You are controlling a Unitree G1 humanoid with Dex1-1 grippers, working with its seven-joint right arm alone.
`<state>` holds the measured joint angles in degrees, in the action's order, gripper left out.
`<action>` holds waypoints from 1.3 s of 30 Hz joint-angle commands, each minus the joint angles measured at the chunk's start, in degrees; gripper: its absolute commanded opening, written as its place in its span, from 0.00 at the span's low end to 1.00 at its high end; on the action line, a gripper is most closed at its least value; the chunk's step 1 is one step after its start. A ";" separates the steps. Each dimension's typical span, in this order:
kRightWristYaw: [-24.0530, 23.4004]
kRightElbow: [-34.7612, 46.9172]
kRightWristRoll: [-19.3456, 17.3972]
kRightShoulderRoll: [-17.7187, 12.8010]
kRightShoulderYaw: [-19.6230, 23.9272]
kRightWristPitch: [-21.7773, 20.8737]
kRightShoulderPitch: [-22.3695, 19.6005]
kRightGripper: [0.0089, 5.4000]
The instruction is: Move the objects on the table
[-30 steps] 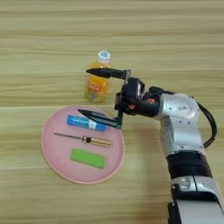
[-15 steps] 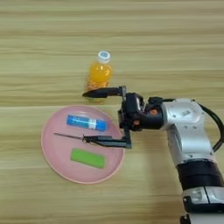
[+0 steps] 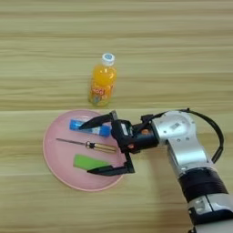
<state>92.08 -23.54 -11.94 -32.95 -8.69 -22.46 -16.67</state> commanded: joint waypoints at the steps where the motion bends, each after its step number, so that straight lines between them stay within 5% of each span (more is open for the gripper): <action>1: -4.05 -1.91 2.95 -1.74 0.31 -3.26 -3.61 0.99; 7: -9.61 -8.00 9.59 -1.81 -0.80 -7.98 -4.36 0.99; 21: -11.27 -11.07 11.33 -2.35 -3.46 -10.79 -5.79 0.99; 39: -11.85 -12.14 12.61 -3.51 -5.95 -11.33 -6.22 0.66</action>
<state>82.85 -35.94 -2.61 -33.53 -14.43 -34.36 -21.18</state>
